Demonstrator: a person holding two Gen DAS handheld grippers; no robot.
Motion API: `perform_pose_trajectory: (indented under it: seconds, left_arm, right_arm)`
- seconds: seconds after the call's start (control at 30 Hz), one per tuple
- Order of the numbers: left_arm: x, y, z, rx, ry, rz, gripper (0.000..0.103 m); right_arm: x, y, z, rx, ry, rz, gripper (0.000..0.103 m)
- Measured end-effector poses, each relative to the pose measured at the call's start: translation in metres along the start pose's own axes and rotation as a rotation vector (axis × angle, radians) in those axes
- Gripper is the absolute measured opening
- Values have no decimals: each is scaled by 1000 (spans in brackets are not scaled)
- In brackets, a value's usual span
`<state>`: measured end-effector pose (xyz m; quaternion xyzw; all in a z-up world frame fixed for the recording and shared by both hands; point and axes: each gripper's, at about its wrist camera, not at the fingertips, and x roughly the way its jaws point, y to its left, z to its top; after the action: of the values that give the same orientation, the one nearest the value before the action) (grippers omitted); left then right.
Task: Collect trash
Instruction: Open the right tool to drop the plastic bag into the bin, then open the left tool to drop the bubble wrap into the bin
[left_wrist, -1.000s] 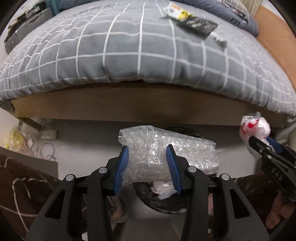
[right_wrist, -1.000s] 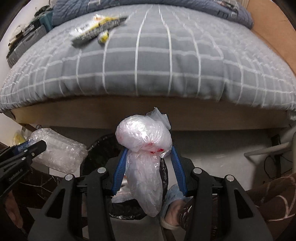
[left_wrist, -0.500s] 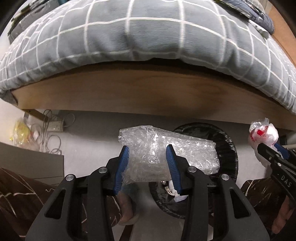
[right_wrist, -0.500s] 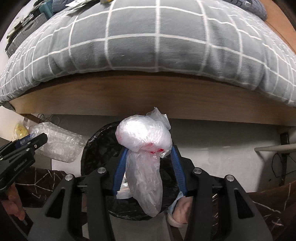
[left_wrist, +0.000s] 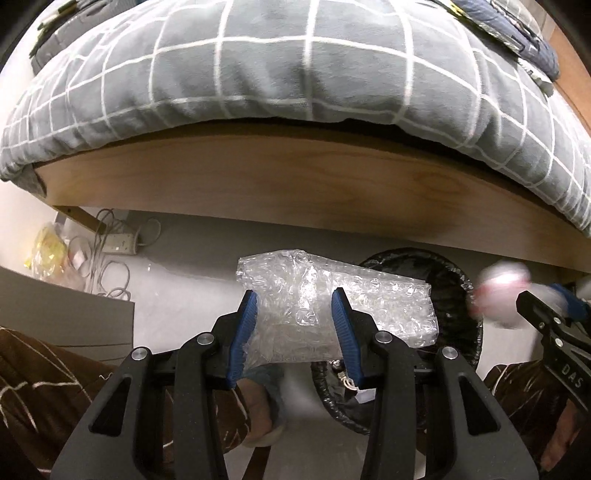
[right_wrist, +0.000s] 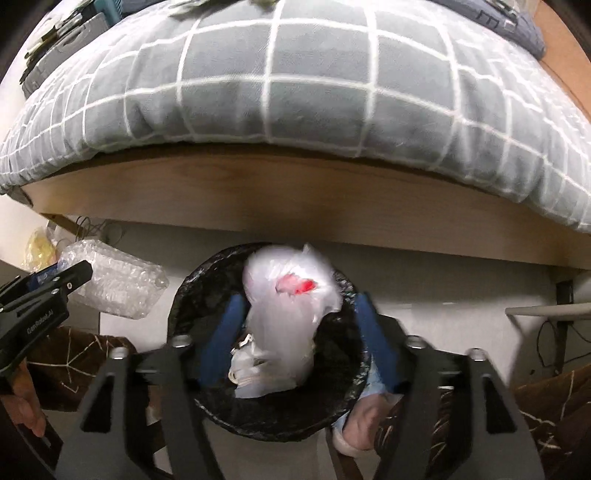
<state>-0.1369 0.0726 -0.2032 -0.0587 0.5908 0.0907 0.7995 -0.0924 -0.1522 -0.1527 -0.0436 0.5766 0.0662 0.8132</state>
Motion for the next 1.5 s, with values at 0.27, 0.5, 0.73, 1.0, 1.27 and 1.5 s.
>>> perform_pose_trajectory:
  seconds: [0.27,0.5,0.73,1.0,1.27,1.5]
  left_arm:
    - [-2,-24,-1,42,6,-26,41]
    - [1,-58,-2,102,17,-49,41]
    - [1,-89,-5,162,23,-72,42]
    - [-1,-104,-9,209,6,-75,58]
    - [-7,-100,-6,202,-23,-79,85]
    - [-20,-87,1,175,-58,-83,91]
  right_arm:
    - [-12,-28,0,42,-41,-48,95]
    - [-19,-57,-9,85,-60,-88,95]
    - [-21,-82,-17,142,-65,-99,95]
    - [-22,-88,-20,169,-71,-94,95]
    - [-25,-81,-16,148,-85,-107,96]
    - [-36,-70,-9,122,-117,-120,96]
